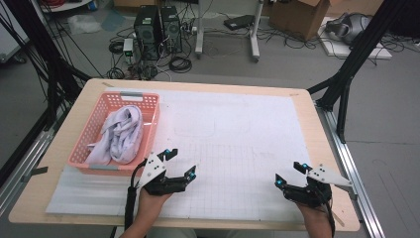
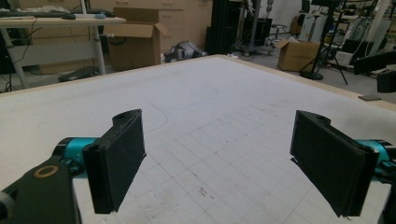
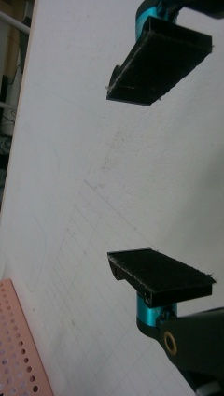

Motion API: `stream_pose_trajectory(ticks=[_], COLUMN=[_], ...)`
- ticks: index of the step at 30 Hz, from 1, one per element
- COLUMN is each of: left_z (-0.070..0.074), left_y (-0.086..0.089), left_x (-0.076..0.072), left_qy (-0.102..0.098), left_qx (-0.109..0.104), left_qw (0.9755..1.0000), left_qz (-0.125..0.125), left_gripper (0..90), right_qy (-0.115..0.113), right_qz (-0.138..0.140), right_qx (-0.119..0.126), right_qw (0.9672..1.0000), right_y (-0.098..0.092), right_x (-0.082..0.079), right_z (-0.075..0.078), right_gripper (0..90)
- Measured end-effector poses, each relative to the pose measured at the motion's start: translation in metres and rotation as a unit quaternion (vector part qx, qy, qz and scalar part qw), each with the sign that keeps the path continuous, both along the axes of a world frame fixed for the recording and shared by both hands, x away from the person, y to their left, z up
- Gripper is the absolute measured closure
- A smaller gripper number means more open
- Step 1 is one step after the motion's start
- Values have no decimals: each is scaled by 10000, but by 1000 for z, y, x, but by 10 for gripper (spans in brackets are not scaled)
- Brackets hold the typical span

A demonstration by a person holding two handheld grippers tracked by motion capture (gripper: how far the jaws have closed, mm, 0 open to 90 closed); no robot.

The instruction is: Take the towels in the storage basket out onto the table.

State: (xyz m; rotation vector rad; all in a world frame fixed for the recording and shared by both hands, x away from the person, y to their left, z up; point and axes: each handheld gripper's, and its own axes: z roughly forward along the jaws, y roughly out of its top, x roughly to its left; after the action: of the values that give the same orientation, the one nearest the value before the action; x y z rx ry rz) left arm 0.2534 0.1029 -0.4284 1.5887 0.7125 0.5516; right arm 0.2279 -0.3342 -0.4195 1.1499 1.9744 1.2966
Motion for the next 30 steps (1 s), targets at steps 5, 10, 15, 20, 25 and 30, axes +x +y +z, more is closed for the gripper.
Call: stream_pose_trajectory(ticks=[5, 10, 15, 20, 25, 30], left_z=[-1, -3, -2, -1, 1, 2], left_y=[1, 2, 1, 3, 4, 7], left_x=[1, 2, -1, -9, -10, -10], left_qy=[-46, 124, 197, 95, 74, 109], left_qx=[-20, -41, -114, -37, -103, -210], left_qw=[9999, 9998, 9996, 9998, 9998, 9995], left_qz=[-98, -124, -180, -168, -167, -224], left_gripper=[178, 172, 165, 160, 161, 169], right_qy=[28, 72, 86, 112, 90, 110], right_qz=[-19, 57, 191, 174, 212, 212], right_qx=[53, 54, -21, -3, -48, -30], right_qw=[10000, 9999, 9998, 9998, 9997, 9997], right_y=[-3, -4, -4, -4, -2, -1], right_x=[3, 5, 7, 8, 11, 14], right_z=[-1, -3, -2, -2, -2, -3], right_gripper=[176, 177, 177, 177, 177, 177])
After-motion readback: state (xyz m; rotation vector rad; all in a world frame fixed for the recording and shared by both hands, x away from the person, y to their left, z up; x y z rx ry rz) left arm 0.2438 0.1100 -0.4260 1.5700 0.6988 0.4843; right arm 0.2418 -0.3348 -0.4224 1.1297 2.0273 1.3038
